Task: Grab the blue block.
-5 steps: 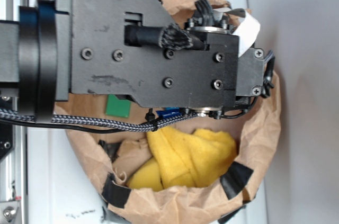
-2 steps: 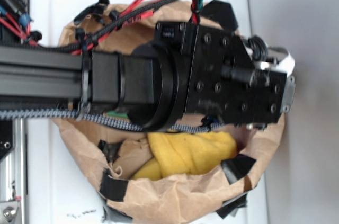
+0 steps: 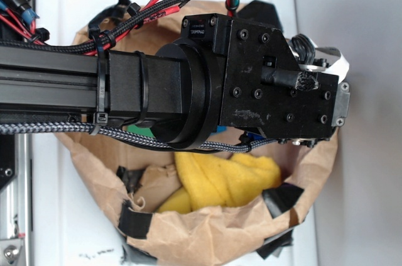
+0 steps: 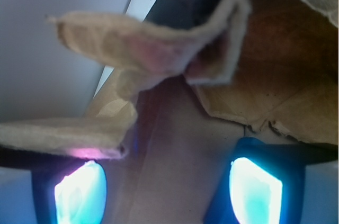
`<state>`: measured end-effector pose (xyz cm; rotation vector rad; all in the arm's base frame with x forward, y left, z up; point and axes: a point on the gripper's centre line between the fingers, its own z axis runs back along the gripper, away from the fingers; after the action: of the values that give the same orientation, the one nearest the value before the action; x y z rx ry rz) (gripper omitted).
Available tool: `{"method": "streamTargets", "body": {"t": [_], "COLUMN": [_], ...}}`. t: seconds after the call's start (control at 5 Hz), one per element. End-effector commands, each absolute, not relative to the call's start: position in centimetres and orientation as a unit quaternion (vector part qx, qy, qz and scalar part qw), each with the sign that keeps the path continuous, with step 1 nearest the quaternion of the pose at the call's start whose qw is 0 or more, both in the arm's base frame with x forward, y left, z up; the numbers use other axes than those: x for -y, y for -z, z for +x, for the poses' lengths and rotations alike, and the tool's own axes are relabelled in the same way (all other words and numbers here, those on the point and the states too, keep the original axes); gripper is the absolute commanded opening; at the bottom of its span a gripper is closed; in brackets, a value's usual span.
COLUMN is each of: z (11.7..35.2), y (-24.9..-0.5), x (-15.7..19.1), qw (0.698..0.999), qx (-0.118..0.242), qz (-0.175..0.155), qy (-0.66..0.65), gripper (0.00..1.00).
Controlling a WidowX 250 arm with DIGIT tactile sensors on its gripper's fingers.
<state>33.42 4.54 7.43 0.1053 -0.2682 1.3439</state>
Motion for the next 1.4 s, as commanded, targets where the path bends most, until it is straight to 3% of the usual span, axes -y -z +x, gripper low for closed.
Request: {"method": "streamTargets", "body": {"t": [0.0, 0.4, 0.6, 1.2], "z": [31.2, 27.8, 26.6, 26.6], "y": [-12.5, -13.1, -11.5, -10.5], "x": [-5.2, -6.1, -6.7, -7.0], "qw": [0.782, 0.79, 0.789, 0.788], "qx": [0.146, 0.128, 0.129, 0.131], "qz": [0.023, 0.038, 0.045, 0.039], "qy": [-0.606, -0.599, -0.599, -0.6], "gripper": [1.0, 1.0, 1.0, 1.0]}}
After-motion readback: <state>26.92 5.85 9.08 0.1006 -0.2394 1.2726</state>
